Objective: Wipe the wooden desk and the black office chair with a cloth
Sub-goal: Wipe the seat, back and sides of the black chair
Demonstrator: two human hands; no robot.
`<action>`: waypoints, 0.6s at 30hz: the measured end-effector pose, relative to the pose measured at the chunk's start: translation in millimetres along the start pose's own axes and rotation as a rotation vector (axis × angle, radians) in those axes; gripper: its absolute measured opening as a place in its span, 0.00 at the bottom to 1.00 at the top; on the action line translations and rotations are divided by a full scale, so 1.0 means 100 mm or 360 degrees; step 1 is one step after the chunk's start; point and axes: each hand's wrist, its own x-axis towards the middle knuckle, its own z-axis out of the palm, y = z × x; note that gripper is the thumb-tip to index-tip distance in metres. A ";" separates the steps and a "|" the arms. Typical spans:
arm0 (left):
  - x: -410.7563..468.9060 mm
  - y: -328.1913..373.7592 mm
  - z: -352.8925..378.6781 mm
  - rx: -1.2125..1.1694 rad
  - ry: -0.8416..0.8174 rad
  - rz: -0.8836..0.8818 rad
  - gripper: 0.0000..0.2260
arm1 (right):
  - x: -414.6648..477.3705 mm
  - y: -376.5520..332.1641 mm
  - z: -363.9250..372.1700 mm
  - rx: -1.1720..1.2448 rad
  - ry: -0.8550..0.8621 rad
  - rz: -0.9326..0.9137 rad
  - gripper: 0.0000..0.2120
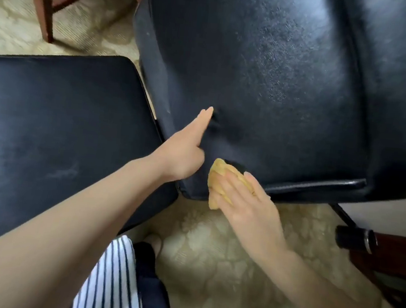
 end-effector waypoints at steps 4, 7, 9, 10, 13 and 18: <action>0.01 0.04 0.09 0.0019 -0.0079 -0.0044 0.39 | -0.11 0.35 -0.31 -0.0115 0.0250 0.0244 0.22; 0.03 0.01 0.04 0.0101 -0.0096 -0.0014 0.40 | -0.05 0.49 -0.44 -0.0113 0.0407 0.0541 0.23; 0.05 0.00 -0.03 0.0157 -0.0118 -0.0031 0.39 | 0.04 0.44 -0.43 -0.0085 0.0531 0.0713 0.23; 0.05 0.00 -0.05 0.0186 -0.0120 -0.0050 0.39 | 0.09 0.37 -0.40 -0.0077 0.0575 0.0780 0.22; 0.05 0.00 -0.10 0.0229 -0.0079 -0.0109 0.38 | 0.24 0.17 -0.25 -0.0035 0.0667 0.0821 0.19; 0.04 -0.02 -0.09 0.0281 -0.0055 -0.0102 0.38 | 0.48 0.05 0.03 -0.0032 0.0576 0.0456 0.15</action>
